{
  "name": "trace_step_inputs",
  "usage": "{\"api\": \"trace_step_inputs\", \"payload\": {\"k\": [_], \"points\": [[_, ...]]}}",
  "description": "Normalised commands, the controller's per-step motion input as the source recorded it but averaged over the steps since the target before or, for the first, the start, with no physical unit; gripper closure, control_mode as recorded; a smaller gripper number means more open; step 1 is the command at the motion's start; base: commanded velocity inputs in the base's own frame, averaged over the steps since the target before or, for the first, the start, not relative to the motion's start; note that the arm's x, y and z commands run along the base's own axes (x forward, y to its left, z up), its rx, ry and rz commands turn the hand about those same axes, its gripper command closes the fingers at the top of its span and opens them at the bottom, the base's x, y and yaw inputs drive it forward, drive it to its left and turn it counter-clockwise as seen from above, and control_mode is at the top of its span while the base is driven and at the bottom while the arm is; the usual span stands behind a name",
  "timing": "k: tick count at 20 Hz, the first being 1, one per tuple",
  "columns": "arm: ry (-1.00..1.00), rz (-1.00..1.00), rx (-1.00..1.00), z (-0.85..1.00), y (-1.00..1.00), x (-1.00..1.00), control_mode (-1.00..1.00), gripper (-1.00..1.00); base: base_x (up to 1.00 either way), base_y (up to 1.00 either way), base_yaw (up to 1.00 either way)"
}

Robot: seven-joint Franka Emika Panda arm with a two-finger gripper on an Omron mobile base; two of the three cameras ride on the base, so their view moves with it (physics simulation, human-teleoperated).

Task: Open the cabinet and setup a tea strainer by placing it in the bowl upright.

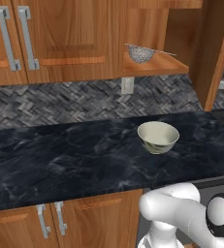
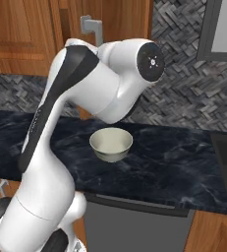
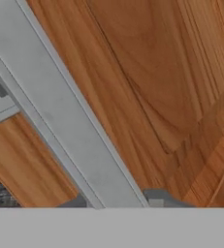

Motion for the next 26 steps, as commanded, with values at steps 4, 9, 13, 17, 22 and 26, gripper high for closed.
{"api": "trace_step_inputs", "payload": {"k": [4,9,13,17,22,26], "points": [[0.00,0.00,-0.02,0.00,0.01,-0.67,-1.00,-1.00,0.00,0.00,0.00],[-0.01,-0.02,-0.03,0.01,0.00,-0.52,-1.00,-1.00,0.00,0.00,0.00],[-0.17,0.05,0.00,-0.04,-0.31,-0.03,-1.00,-1.00,0.00,0.00,0.00],[-0.23,0.09,-0.03,-0.01,-0.27,-0.17,-1.00,-1.00,0.00,0.00,0.00],[-0.20,0.11,-0.11,0.00,-0.31,-0.18,-1.00,-1.00,0.00,0.00,0.00],[-0.12,0.14,-0.13,0.00,-0.42,-0.01,-1.00,-1.00,0.00,0.00,0.00]]}}
